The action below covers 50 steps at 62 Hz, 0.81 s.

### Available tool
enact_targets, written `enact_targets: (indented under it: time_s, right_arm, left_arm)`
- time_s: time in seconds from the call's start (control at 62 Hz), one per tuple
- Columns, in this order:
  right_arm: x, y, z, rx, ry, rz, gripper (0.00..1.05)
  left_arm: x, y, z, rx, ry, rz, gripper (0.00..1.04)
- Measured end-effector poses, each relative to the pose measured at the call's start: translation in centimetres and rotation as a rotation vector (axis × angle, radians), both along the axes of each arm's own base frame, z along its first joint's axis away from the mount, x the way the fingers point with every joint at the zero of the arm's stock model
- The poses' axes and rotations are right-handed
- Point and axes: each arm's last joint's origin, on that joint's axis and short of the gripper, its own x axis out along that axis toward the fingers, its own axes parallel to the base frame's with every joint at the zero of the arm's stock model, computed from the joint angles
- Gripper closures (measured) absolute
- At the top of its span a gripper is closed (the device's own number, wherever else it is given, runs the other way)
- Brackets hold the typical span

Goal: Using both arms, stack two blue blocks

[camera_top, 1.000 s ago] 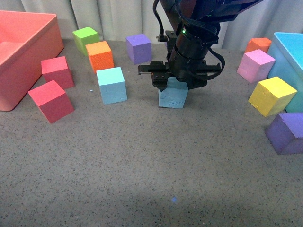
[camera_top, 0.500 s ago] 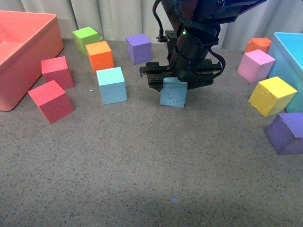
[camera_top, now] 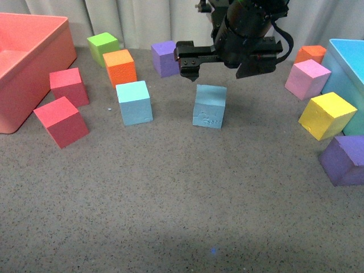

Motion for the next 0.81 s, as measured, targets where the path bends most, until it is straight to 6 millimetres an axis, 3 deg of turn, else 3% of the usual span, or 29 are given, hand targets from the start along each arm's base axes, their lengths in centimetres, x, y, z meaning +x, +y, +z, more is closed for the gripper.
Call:
enact_targets:
  time_s: [0.177,0.242,0.355,0.452,0.597,0.806]
  right_arm:
    - [-1.9,-1.3,2.7,-0.002,-0.156,-0.034,0.11]
    - [-3.5,-3.0,2.7,-0.063,-0.510,-0.141,0.27]
    - [-7.4,-6.7,2.5,0.031,-0.824,-0.197,0.46]
    - [-11.4,-10.1,3.9,0.073,-0.978,-0.231,0.65]
    - [-17.1,-13.5,3.5,0.064,-0.968,-0.225,1.03]
    - [-21.8,-15.7,3.5,0.062,-0.966,-0.221,1.04]
  left_arm:
    - [0.0,0.0,0.0,0.000,0.000,0.000,0.07]
    - [0.0,0.0,0.0,0.000,0.000,-0.002,0.07]
    - [0.0,0.0,0.0,0.000,0.000,0.000,0.07]
    - [0.0,0.0,0.0,0.000,0.000,0.000,0.07]
    - [0.0,0.0,0.0,0.000,0.000,-0.001,0.07]
    - [0.0,0.0,0.0,0.000,0.000,0.000,0.07]
